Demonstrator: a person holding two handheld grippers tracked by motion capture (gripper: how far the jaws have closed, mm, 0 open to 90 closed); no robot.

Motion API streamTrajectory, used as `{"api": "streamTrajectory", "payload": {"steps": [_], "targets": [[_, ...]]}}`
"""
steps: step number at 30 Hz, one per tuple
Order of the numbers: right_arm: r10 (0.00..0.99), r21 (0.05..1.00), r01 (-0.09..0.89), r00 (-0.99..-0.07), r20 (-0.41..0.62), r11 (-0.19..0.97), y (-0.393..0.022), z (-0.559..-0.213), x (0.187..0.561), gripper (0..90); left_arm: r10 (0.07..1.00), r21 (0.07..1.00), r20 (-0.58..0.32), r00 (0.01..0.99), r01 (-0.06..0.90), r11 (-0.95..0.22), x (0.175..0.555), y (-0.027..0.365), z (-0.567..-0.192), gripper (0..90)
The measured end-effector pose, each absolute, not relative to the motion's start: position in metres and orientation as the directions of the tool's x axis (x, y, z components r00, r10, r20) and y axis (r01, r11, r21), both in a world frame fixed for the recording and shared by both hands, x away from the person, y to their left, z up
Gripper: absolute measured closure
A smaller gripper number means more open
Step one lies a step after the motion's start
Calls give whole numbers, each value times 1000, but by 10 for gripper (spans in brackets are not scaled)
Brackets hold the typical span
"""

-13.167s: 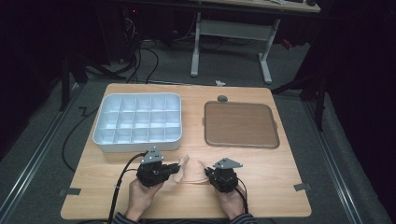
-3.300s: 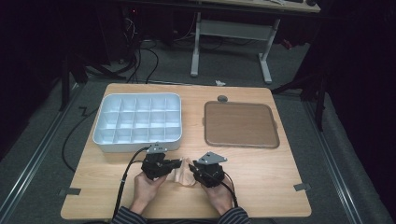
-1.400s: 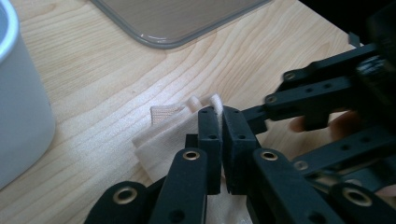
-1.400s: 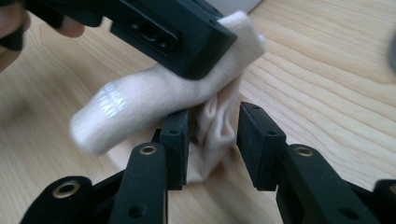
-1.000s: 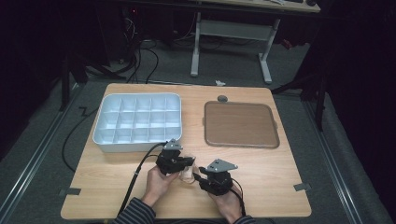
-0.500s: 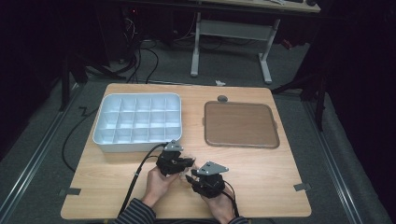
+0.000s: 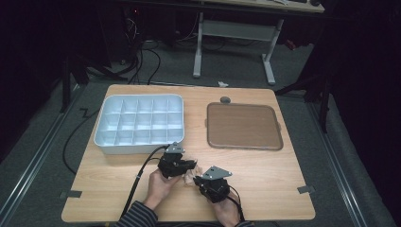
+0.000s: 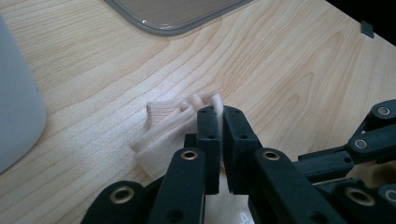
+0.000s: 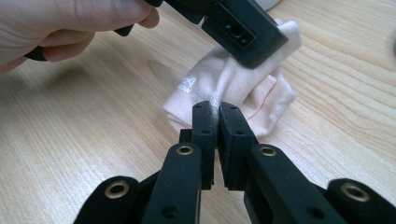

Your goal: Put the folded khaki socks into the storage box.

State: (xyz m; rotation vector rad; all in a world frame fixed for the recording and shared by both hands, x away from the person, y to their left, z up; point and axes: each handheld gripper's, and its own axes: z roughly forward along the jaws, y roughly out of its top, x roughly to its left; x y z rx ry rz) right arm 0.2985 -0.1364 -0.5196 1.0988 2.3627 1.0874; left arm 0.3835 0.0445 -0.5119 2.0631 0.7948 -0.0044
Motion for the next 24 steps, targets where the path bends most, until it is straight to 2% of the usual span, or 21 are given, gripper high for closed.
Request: {"api": "streamTrajectory", "payload": {"steps": [13,18,21,24], "targets": [[759,727,536,-651,32,430,-140,-528,303,861,533,745,-290,795,537,-395,387,43,-517,862],[761,728,553,-646,69,404,-142,-528,306,860,525,761,-294,799,528,-377,381,46,-511,745],[760,729,557,-646,78,398,-142,-528,307,859,540,769,-255,802,506,-390,375,50,-505,653],[757,731,556,-648,85,395,-143,-528,308,859,564,775,-220,796,494,-395,368,53,-500,607]]}}
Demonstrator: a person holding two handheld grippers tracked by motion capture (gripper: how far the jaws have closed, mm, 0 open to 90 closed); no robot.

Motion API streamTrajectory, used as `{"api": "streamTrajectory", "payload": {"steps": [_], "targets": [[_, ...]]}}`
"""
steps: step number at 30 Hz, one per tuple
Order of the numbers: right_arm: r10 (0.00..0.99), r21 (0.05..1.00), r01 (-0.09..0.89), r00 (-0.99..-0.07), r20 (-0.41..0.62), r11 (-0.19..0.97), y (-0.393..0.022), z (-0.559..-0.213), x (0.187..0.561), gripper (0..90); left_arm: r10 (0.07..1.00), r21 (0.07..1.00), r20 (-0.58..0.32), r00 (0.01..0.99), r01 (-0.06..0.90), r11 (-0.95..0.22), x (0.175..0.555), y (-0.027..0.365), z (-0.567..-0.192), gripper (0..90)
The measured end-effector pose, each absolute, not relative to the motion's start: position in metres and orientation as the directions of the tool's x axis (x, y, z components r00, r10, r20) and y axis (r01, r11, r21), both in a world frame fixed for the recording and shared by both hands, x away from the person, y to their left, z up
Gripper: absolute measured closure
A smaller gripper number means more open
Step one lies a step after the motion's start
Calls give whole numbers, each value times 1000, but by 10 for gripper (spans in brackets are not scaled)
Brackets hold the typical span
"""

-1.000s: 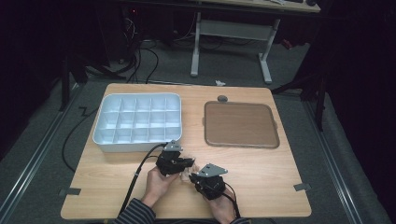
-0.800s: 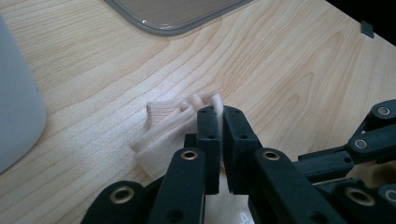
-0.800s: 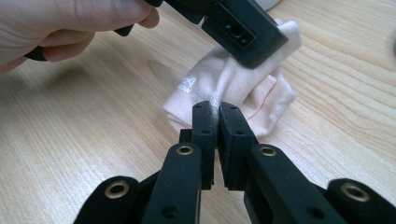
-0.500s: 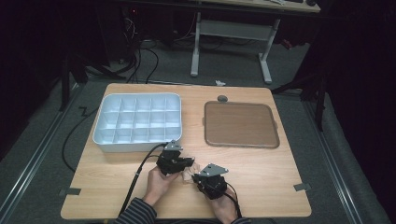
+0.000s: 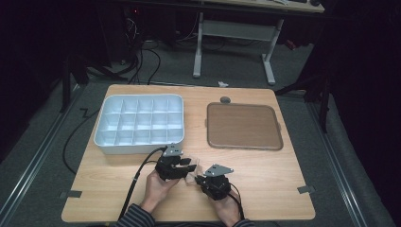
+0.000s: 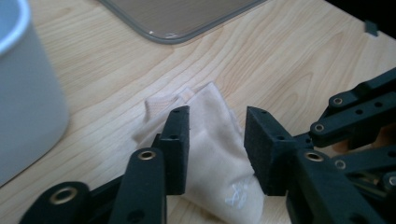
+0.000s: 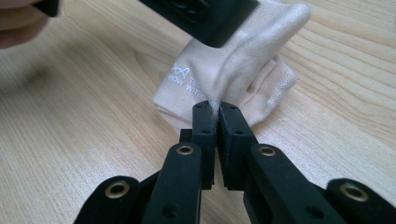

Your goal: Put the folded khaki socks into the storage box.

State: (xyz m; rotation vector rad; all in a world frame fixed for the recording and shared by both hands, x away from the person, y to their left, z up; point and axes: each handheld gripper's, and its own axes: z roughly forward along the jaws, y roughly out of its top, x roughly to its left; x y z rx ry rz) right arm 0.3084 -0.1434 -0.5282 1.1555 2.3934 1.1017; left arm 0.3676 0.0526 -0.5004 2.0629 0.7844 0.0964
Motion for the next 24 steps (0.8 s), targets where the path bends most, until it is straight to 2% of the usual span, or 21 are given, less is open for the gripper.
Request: {"api": "streamTrajectory", "payload": {"steps": [5,11,18,24], "targets": [[757,732,556,-648,85,395,-144,-528,309,858,630,745,-215,746,543,-388,360,59,-510,520],[754,732,553,-652,81,399,-144,-528,310,854,654,736,-272,706,590,-330,353,62,-522,410],[751,733,539,-658,58,415,-142,-529,309,848,677,710,-299,672,631,-313,353,59,-527,406],[753,725,538,-657,40,431,-141,-529,308,833,681,704,-281,676,627,-332,353,57,-528,433]]}}
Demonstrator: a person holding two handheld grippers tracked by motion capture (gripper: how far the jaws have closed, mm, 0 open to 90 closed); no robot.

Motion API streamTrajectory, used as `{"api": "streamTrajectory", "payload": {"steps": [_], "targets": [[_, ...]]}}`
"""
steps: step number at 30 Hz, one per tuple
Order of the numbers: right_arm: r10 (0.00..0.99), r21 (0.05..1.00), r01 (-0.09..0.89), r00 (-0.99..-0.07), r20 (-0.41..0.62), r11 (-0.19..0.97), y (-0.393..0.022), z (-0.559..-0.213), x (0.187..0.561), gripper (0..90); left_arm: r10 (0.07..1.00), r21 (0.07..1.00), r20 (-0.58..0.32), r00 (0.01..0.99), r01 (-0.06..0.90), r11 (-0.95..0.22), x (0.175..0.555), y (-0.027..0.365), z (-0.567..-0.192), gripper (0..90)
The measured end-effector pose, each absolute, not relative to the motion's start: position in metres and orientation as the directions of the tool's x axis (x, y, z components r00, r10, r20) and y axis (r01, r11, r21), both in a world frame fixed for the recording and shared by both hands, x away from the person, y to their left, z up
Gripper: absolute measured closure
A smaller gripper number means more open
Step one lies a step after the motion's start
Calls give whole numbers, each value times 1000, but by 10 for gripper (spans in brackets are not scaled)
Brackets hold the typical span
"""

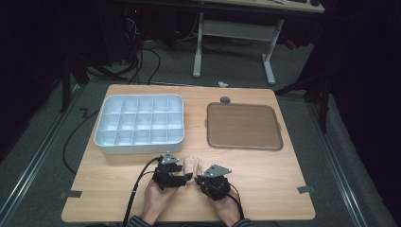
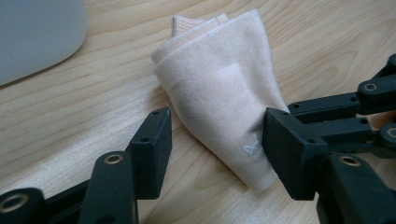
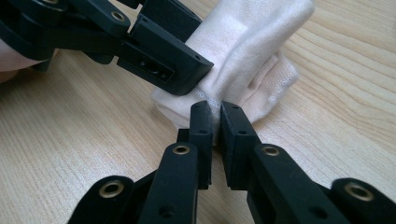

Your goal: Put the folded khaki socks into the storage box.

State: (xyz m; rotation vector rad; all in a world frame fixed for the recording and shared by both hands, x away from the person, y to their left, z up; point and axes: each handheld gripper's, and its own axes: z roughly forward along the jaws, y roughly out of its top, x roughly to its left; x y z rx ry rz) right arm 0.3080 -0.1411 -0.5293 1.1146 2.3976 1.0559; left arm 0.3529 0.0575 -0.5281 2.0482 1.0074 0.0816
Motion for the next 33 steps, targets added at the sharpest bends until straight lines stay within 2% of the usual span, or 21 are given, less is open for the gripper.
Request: {"api": "streamTrajectory", "payload": {"steps": [7,10,16,23,33], "targets": [[758,728,534,-652,31,430,-140,-531,309,807,700,689,-235,674,624,-370,358,56,-525,432],[761,727,537,-648,32,427,-139,-530,309,758,698,684,-227,679,621,-382,362,56,-523,429],[769,753,529,-637,48,391,-145,-525,304,675,690,697,-269,671,630,-341,364,61,-519,395],[787,778,512,-616,38,363,-163,-516,300,643,695,711,-293,656,636,-301,369,62,-515,369],[854,790,537,-520,36,294,-204,-513,299,586,710,697,-331,622,669,-260,379,58,-520,355]]}}
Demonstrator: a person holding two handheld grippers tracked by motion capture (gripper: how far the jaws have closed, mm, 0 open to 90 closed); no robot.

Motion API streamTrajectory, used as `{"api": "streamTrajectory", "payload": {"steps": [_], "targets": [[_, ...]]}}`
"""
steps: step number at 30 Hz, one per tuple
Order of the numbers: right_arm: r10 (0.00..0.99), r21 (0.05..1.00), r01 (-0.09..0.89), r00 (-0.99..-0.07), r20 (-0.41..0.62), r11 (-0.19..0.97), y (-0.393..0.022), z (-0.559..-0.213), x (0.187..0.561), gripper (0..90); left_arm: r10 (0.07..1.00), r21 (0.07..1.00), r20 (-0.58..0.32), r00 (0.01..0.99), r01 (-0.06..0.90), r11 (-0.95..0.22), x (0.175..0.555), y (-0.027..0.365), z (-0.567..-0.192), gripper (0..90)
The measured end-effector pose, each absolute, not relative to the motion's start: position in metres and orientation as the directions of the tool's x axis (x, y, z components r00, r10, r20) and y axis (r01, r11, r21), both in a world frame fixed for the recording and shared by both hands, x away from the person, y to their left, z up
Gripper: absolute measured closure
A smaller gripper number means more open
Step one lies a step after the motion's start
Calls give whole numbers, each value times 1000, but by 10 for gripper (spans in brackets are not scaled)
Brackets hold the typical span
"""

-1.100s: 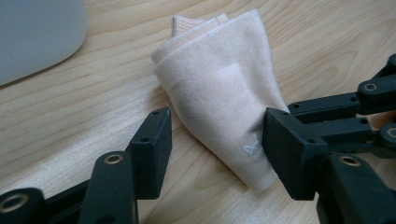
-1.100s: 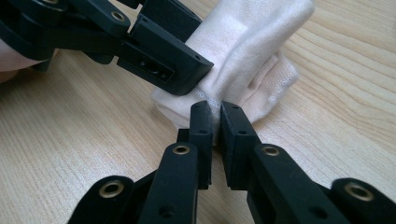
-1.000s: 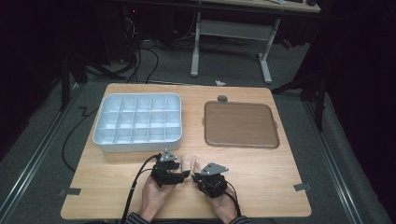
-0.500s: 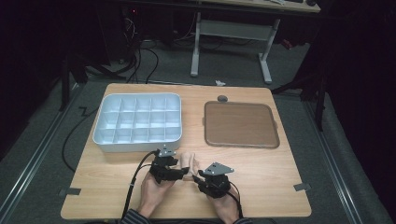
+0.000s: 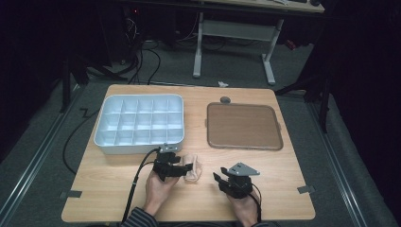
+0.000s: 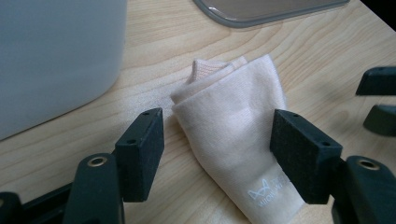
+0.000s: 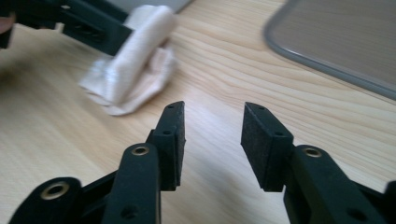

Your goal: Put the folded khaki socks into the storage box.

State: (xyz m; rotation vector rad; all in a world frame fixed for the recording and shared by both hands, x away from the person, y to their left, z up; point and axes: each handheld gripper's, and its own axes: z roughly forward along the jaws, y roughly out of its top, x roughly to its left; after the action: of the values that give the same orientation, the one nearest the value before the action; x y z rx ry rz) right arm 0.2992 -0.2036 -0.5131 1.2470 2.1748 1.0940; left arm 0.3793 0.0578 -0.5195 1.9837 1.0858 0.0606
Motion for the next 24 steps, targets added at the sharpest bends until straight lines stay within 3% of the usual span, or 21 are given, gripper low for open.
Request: {"api": "streamTrajectory", "payload": {"steps": [14,24], "targets": [[934,769,592,-356,-18,240,-261,-523,306,517,716,681,-293,633,664,-308,380,44,-525,409],[950,737,635,-311,-32,233,-273,-531,313,472,697,670,-280,661,654,-351,380,38,-522,541]]}}
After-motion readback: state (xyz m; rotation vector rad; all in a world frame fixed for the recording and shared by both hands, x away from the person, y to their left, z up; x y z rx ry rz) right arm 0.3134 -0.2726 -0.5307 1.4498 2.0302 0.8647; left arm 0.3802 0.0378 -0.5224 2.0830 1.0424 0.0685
